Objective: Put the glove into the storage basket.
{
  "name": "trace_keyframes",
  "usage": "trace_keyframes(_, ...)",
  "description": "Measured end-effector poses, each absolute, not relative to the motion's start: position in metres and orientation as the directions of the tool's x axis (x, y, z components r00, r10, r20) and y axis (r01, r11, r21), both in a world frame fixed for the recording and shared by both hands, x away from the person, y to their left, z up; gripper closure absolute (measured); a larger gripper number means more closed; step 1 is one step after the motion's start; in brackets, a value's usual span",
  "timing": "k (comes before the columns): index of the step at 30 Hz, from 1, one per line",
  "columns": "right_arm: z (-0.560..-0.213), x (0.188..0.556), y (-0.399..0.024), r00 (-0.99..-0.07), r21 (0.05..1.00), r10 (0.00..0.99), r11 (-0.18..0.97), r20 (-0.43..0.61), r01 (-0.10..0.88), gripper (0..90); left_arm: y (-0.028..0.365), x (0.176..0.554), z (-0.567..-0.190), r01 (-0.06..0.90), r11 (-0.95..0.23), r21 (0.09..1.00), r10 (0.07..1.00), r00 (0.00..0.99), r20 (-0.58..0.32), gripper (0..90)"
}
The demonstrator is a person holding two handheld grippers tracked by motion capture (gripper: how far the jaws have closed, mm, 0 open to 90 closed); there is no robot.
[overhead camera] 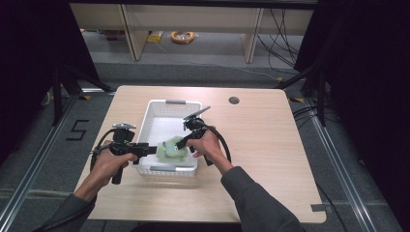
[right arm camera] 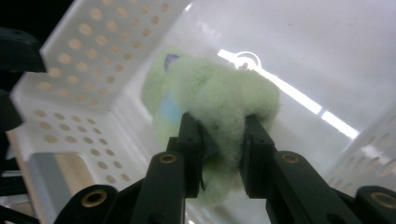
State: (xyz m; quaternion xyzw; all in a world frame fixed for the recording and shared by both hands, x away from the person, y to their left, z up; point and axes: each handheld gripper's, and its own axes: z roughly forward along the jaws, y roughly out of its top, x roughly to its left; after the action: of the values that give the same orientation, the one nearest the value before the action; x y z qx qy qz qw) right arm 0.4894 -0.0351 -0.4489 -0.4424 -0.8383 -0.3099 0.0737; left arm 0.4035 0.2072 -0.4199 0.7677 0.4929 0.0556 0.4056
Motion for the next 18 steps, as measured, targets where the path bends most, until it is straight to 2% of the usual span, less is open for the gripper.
trace_keyframes(7, -0.451, 0.491, -0.031, -0.641, 0.458, 0.706, 0.483, 0.3, 0.746, 71.5, 0.199, 0.398, -0.419, 0.705, -0.2, 0.68, 0.792, 0.525, -0.311, 52.6)
trace_keyframes(12, -0.448, 0.491, -0.023, -0.655, 0.445, 0.727, 0.527, 0.205, 0.724, 66.3, 0.194, 0.395, -0.417, 0.7, -0.225, 0.678, 0.776, 0.549, -0.309, 52.3)
trace_keyframes(18, -0.444, 0.492, -0.017, -0.653, 0.418, 0.744, 0.552, 0.144, 0.721, 61.0, 0.193, 0.394, -0.418, 0.694, -0.215, 0.687, 0.778, 0.547, -0.309, 52.0)
